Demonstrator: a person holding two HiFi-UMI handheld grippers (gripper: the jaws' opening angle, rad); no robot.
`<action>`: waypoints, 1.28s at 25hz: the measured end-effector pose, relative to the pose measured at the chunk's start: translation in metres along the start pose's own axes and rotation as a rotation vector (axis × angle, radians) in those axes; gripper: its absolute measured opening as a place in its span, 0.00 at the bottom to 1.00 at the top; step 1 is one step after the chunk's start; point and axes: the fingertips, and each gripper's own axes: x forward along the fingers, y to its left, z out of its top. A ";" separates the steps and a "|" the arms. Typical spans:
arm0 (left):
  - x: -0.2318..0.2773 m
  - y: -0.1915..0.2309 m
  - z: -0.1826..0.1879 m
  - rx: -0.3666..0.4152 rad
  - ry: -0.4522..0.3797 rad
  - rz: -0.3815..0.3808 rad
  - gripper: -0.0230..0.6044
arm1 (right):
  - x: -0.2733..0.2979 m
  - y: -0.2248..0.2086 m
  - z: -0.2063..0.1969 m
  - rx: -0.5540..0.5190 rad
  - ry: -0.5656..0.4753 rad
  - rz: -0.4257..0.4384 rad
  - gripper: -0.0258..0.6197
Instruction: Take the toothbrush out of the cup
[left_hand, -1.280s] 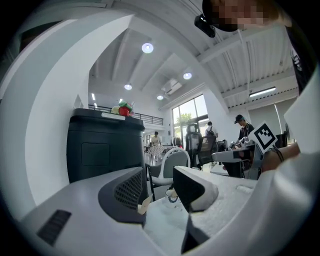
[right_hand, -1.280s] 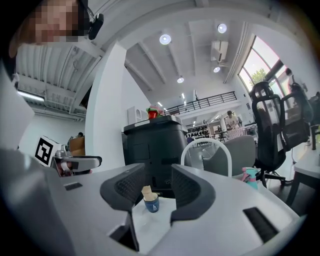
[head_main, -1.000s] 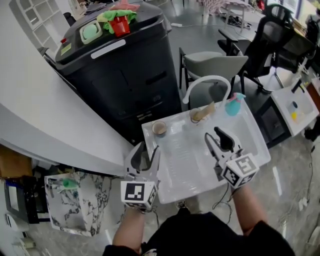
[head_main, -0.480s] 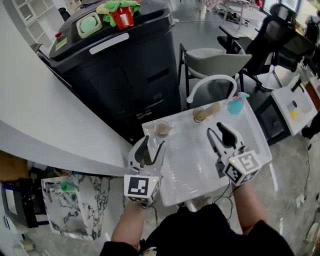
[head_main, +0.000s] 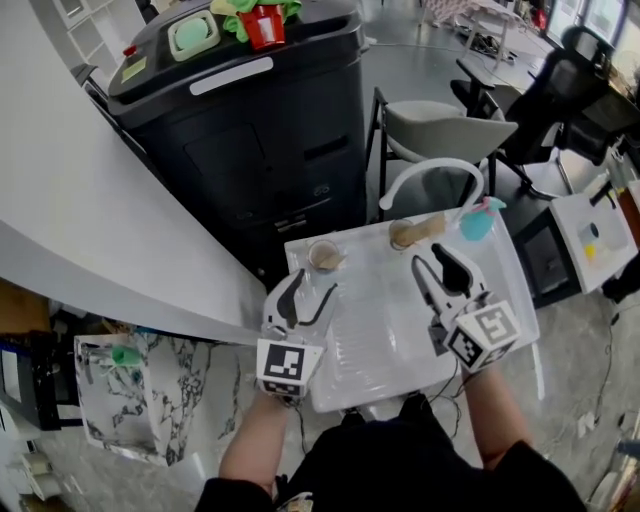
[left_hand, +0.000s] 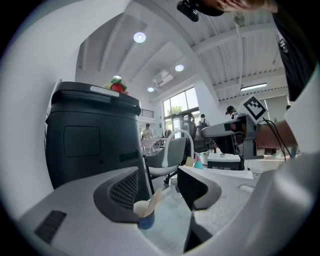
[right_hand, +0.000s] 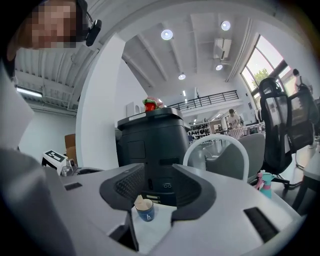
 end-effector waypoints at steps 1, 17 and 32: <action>0.002 -0.001 -0.005 0.002 0.017 0.009 0.40 | 0.001 -0.002 0.000 0.000 0.004 0.012 0.30; 0.060 -0.001 -0.053 0.202 0.144 0.139 0.42 | 0.006 -0.057 -0.019 0.046 0.054 0.139 0.30; 0.098 0.020 -0.127 0.202 0.286 0.109 0.42 | 0.015 -0.075 -0.040 0.072 0.104 0.148 0.30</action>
